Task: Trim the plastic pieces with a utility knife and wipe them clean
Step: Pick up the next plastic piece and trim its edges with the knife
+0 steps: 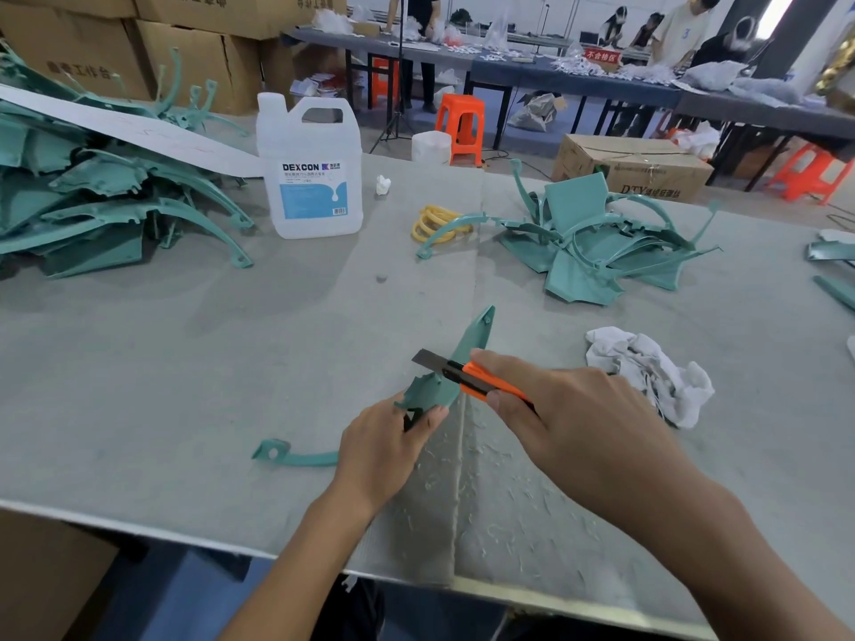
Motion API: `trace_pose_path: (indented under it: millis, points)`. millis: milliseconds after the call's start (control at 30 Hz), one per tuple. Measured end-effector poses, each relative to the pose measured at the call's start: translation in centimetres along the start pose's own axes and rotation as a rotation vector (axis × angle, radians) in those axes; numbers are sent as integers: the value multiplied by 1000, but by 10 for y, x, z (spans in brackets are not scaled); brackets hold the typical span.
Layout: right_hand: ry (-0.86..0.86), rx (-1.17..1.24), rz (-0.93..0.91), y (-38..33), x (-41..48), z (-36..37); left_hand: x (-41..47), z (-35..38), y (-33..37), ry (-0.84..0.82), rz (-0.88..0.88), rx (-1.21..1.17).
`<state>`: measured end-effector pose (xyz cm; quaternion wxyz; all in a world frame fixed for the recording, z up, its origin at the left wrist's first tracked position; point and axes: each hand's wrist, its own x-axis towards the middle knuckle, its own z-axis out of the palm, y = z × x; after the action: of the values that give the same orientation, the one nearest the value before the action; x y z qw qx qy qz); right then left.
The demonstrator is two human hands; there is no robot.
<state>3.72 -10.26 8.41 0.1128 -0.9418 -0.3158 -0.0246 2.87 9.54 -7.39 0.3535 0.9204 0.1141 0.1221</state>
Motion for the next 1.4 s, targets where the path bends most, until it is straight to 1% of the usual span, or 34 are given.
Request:
trace_pose_path:
  millis: [333,600,767,833,933,1067,1133,1200,1233,1300,1400]
  points:
    - [-19,-9,-16,6,3,7,0,-2,4,-9,20,-2]
    - [-57,-12,38,19,18,2,23,6,10,-8,55,-32]
    - [-4,-48,43,33,21,2,35,14,12,-17,89,-24]
    - [-11,-42,43,40,26,-2,37,15,12,-11,94,2]
    - [20,-114,81,55,41,-10,37,16,13,-3,99,31]
    - [140,-384,139,70,51,-26,36,17,13,-26,75,18]
    - [201,-343,126,70,46,-29,35,17,13,-11,82,17]
    - [217,-244,19,57,35,-24,36,17,12,6,104,7]
    - [188,-208,-32,48,30,-19,36,17,11,11,114,4]
    - [109,-178,-76,36,24,-7,36,18,11,15,120,7]
    - [75,-146,-55,40,30,4,36,19,11,16,92,15]
